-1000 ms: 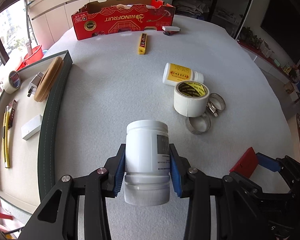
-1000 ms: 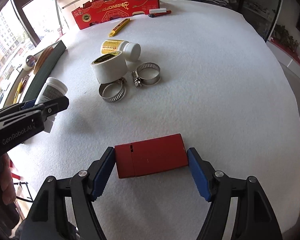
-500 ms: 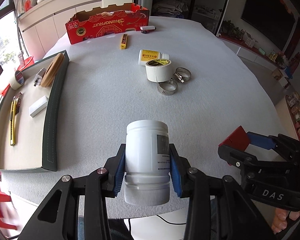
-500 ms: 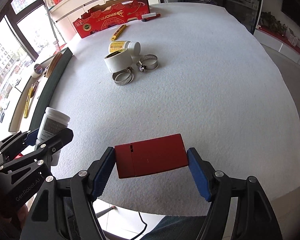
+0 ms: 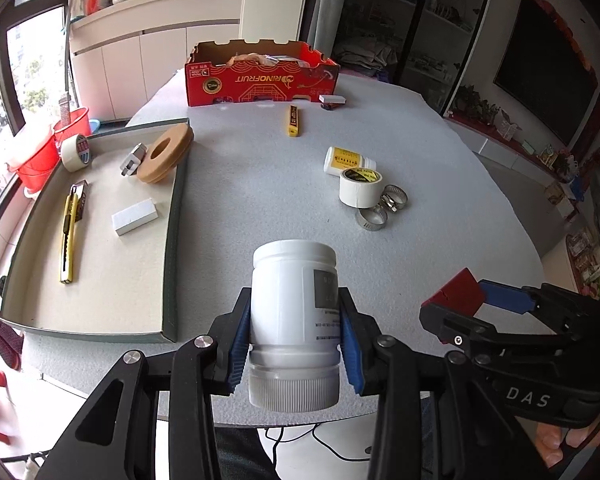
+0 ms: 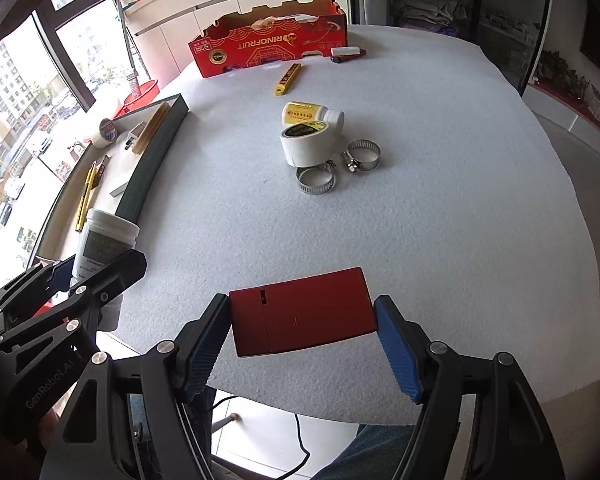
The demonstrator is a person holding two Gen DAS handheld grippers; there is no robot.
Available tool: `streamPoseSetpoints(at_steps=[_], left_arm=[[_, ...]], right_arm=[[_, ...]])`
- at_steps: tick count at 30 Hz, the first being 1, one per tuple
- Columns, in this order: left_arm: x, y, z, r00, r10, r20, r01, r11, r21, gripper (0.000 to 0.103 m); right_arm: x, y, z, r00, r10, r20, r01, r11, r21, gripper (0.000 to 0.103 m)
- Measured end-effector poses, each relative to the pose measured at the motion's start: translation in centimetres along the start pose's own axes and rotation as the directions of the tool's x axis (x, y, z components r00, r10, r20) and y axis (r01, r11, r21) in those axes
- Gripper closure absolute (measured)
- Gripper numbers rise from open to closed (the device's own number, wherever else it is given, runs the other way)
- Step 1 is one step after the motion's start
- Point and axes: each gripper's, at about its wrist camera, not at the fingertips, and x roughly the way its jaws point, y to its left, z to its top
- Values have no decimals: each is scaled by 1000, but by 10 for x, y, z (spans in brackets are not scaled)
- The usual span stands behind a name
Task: Organize rigid objects
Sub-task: 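Carry the pill bottle and red case into the tray and release both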
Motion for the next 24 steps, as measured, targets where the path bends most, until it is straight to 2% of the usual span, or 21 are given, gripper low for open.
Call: streamPoseSetpoints(at_steps=[6,13,18,24], left_arm=[[-24,39,18,998,36,57,-32,997,-71,60],[-48,102,41,982,158,107,-141,979,-151,60],[-50,150,53,961,260,95,-235,946,-222,60],[-38,189,56,949,312,54,-284,914,-289,60]], right_arm=[[-3,45,26,999,37,28,-35,996,-83,29],[-10,112,70,991,114,69,-98,974,-204,29],[-4,160,100,983,173,63,-150,951,-269,29],[13,199,125,980,197,40,-175,931,-320,29]])
